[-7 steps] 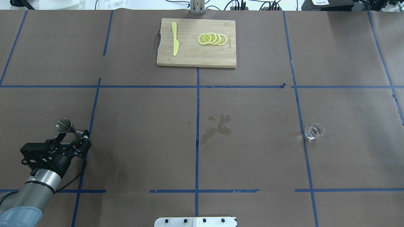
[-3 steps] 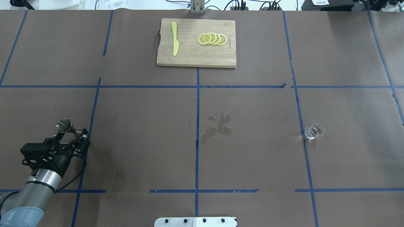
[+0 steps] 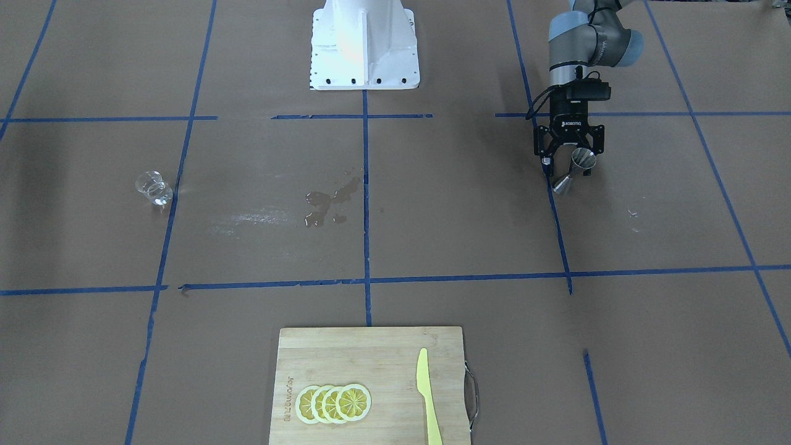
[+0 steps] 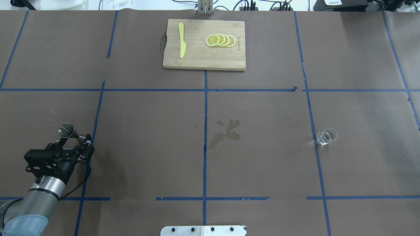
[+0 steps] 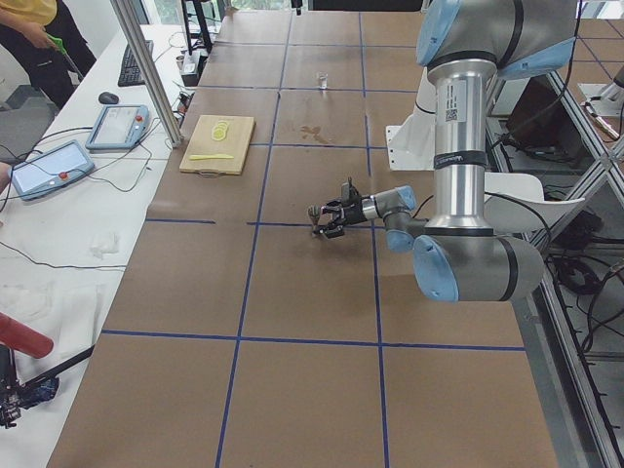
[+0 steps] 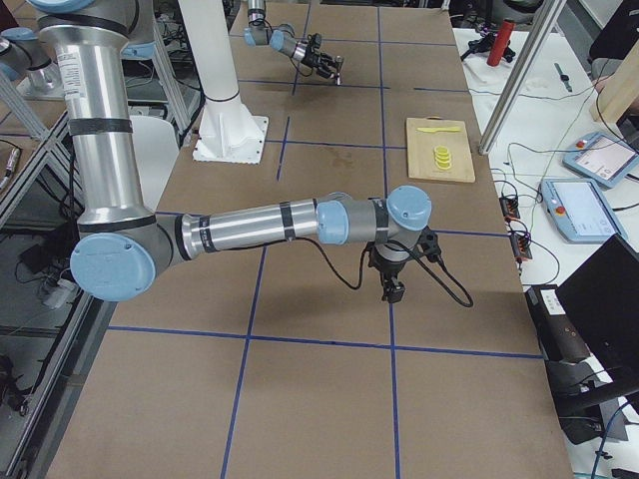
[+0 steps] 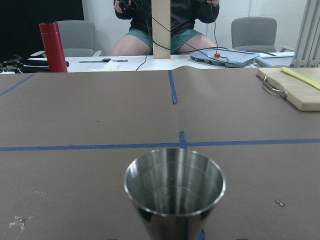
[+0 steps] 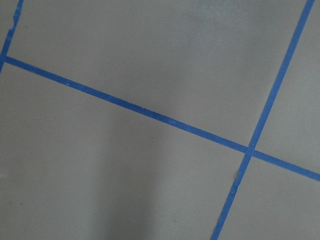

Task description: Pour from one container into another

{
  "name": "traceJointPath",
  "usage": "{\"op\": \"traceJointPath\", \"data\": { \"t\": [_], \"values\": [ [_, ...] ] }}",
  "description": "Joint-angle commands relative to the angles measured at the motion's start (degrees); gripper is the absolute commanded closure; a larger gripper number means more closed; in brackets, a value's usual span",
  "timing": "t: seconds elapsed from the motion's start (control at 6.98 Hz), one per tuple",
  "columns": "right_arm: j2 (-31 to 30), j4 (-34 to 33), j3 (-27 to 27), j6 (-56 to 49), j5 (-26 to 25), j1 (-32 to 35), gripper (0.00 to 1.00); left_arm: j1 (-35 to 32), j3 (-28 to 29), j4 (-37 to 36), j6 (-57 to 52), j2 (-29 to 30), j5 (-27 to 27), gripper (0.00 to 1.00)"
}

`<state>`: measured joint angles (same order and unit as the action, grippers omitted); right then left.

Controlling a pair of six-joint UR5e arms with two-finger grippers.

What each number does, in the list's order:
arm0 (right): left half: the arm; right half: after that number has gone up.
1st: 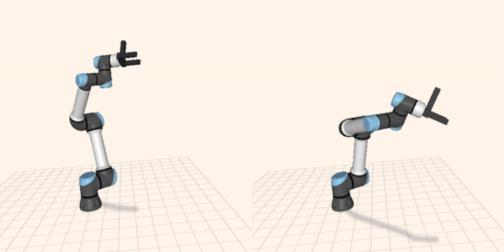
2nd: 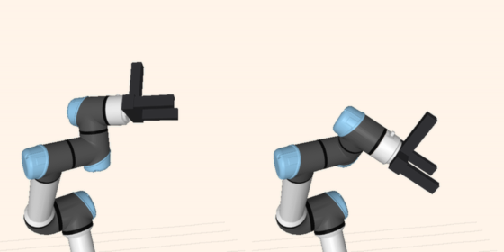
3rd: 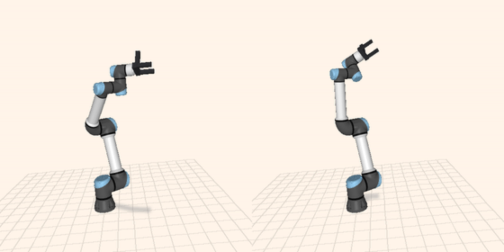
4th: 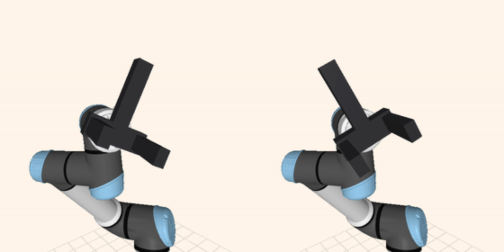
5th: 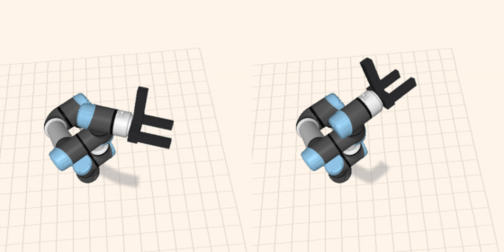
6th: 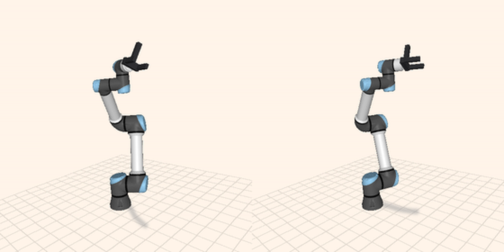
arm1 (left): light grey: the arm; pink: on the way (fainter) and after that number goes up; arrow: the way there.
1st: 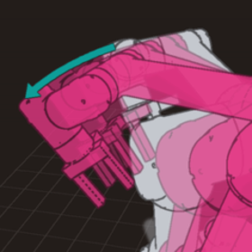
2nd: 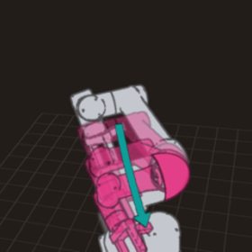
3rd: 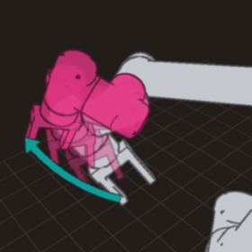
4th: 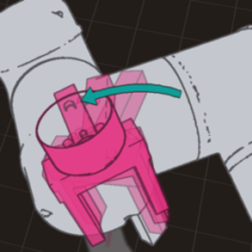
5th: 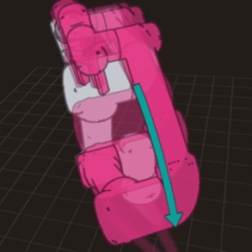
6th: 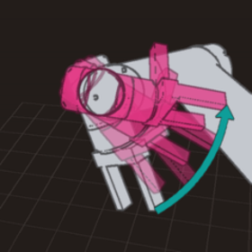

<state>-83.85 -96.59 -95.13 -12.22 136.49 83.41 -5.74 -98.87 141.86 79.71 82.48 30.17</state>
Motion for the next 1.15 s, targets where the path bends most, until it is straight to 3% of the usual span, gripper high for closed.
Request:
{"op": "traceJointPath", "data": {
  "t": [0.0, 0.14, 0.57, 0.86, 1.0],
  "values": [
    [0.0, 0.0, -0.1, 0.0, 0.0, 0.0, 0.00, -0.1, 0.1, 0.0, -0.7, 0.4, 0.1, 0.30],
    [0.0, 0.0, -0.1, 0.0, 0.0, 0.0, 0.00, -0.1, 0.1, 0.0, -0.7, 0.4, 0.1, 0.33],
    [0.5, 0.1, -0.1, 0.0, 0.0, 0.0, 0.00, -0.1, -0.2, 0.2, -0.7, 0.3, 0.1, 0.57],
    [0.6, 0.1, -0.2, 0.0, 0.0, 0.0, 0.00, -0.5, -0.8, 0.2, -1.0, 0.2, 0.1, 0.63],
    [0.6, 0.1, -0.2, -0.1, -0.1, 0.0, 0.00, -0.6, -0.8, 0.2, -1.1, 0.1, 0.1, 0.81]
  ]
}}
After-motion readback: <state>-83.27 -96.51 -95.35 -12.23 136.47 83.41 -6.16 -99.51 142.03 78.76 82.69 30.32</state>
